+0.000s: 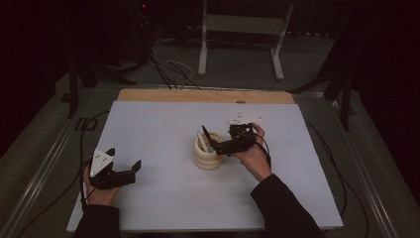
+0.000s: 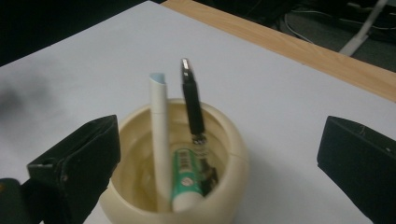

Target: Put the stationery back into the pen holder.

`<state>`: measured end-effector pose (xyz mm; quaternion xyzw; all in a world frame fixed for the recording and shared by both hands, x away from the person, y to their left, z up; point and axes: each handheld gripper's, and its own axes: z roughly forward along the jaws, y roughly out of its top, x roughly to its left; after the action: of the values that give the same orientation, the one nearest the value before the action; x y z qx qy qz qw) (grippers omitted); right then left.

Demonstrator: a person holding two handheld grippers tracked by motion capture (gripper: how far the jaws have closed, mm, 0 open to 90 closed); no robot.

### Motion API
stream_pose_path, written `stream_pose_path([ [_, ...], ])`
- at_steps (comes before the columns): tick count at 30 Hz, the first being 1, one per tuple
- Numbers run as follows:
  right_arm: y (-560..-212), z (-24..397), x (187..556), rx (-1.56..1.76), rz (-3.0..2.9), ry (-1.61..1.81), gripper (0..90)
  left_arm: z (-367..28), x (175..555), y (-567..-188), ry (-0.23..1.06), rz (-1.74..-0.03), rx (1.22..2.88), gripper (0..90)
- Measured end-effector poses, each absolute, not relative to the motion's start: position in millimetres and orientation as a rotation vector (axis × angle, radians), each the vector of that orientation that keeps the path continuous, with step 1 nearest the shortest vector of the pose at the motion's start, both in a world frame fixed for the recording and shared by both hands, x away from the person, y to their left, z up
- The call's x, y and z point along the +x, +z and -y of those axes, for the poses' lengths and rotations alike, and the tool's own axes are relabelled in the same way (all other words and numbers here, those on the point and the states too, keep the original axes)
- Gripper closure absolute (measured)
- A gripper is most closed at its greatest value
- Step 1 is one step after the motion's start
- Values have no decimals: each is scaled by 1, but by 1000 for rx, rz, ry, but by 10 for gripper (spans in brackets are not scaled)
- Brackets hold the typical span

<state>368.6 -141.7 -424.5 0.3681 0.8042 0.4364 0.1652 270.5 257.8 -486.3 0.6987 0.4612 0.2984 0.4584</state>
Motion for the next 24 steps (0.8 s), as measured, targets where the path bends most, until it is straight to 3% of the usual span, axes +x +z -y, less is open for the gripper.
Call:
stream_pose_path([
  [24, -429, 214, 357, 1165, -2177, 1217, 0, -262, 269, -485, 733, -1155, 1694, 1],
])
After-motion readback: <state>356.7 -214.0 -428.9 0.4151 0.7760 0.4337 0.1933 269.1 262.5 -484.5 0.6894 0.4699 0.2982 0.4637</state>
